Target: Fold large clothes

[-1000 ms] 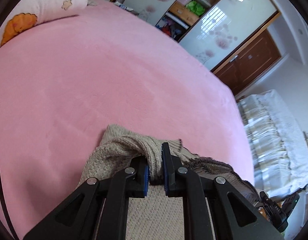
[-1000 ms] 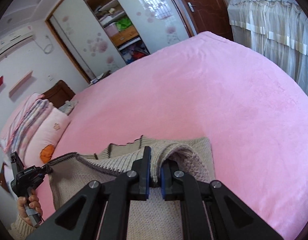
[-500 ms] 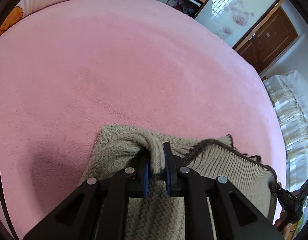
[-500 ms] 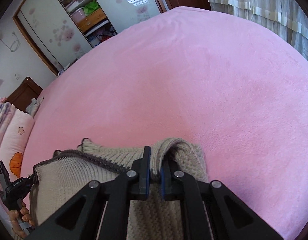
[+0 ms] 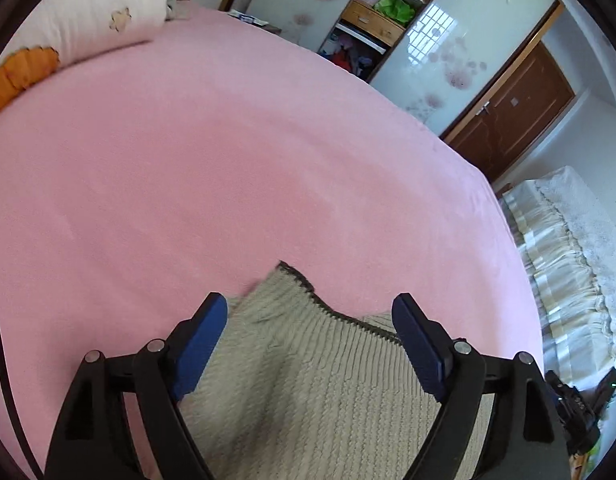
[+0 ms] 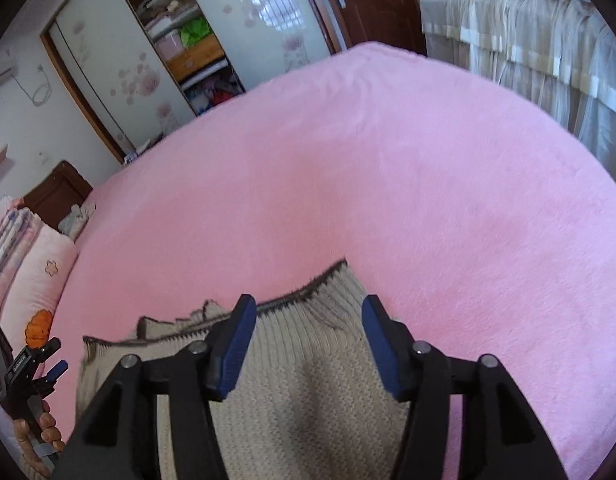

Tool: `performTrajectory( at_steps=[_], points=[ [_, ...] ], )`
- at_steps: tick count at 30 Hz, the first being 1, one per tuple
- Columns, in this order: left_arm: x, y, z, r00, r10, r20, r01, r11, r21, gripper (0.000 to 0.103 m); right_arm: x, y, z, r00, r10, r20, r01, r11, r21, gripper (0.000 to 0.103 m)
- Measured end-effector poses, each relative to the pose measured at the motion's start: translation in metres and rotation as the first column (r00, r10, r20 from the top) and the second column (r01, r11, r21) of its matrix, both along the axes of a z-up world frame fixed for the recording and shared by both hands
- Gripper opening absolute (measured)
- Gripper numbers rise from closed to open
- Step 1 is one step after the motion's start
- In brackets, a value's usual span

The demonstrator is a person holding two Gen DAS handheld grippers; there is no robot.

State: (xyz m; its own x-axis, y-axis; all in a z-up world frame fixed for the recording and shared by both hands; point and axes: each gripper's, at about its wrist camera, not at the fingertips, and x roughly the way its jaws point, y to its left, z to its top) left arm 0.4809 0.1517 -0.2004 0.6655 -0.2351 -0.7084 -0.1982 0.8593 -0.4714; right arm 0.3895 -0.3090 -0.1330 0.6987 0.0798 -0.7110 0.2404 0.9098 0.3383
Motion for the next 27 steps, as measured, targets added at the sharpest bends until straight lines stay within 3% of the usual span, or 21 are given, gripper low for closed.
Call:
performTrajectory(
  at_steps=[3, 6, 9, 11, 13, 15, 17, 20, 24, 27],
  points=[
    [-0.011, -0.008, 0.007, 0.999, 0.005, -0.044, -0.001, 0.996, 0.094, 0.083, -0.011, 0.013, 0.011, 1.000, 0.011, 0.026, -0.010, 1.000, -0.012, 0.056],
    [-0.028, -0.028, 0.007, 0.996, -0.057, -0.065, 0.071, 0.968, 0.241, 0.083, -0.025, 0.042, 0.015, 0.998, 0.063, 0.023, -0.061, 0.994, -0.087, 0.056],
    [-0.045, -0.056, 0.002, 0.987, -0.145, -0.073, 0.162, 0.895, 0.415, 0.082, -0.035, 0.080, 0.011, 0.990, 0.143, 0.001, -0.141, 0.976, -0.164, 0.055],
    [-0.050, -0.076, -0.008, 0.977, -0.194, -0.090, 0.212, 0.827, 0.521, 0.082, -0.041, 0.105, 0.008, 0.982, 0.191, -0.011, -0.188, 0.955, -0.230, 0.050],
    [-0.057, -0.080, -0.014, 0.971, -0.212, -0.106, 0.235, 0.796, 0.558, 0.082, -0.042, 0.125, 0.000, 0.973, 0.227, -0.042, -0.230, 0.928, -0.292, 0.048],
    [-0.051, -0.080, -0.019, 0.966, -0.225, -0.124, 0.256, 0.795, 0.550, 0.079, -0.035, 0.138, -0.012, 0.961, 0.264, -0.081, -0.276, 0.913, -0.300, 0.038],
    [-0.034, -0.081, -0.027, 0.957, -0.247, -0.155, 0.292, 0.819, 0.494, 0.064, -0.021, 0.144, -0.027, 0.951, 0.286, -0.121, -0.309, 0.907, -0.287, 0.023],
    [-0.009, -0.086, -0.039, 0.943, -0.245, -0.227, 0.325, 0.830, 0.453, 0.043, 0.006, 0.137, -0.047, 0.948, 0.278, -0.158, -0.312, 0.913, -0.263, 0.017],
    [0.027, -0.079, -0.054, 0.940, -0.226, -0.255, 0.317, 0.856, 0.408, 0.041, 0.046, 0.110, -0.072, 0.955, 0.198, -0.221, -0.255, 0.926, -0.277, 0.017],
    [0.050, -0.072, -0.060, 0.943, -0.192, -0.272, 0.296, 0.857, 0.422, 0.040, 0.066, 0.073, -0.081, 0.967, 0.100, -0.234, -0.169, 0.940, -0.296, 0.013]
  ],
)
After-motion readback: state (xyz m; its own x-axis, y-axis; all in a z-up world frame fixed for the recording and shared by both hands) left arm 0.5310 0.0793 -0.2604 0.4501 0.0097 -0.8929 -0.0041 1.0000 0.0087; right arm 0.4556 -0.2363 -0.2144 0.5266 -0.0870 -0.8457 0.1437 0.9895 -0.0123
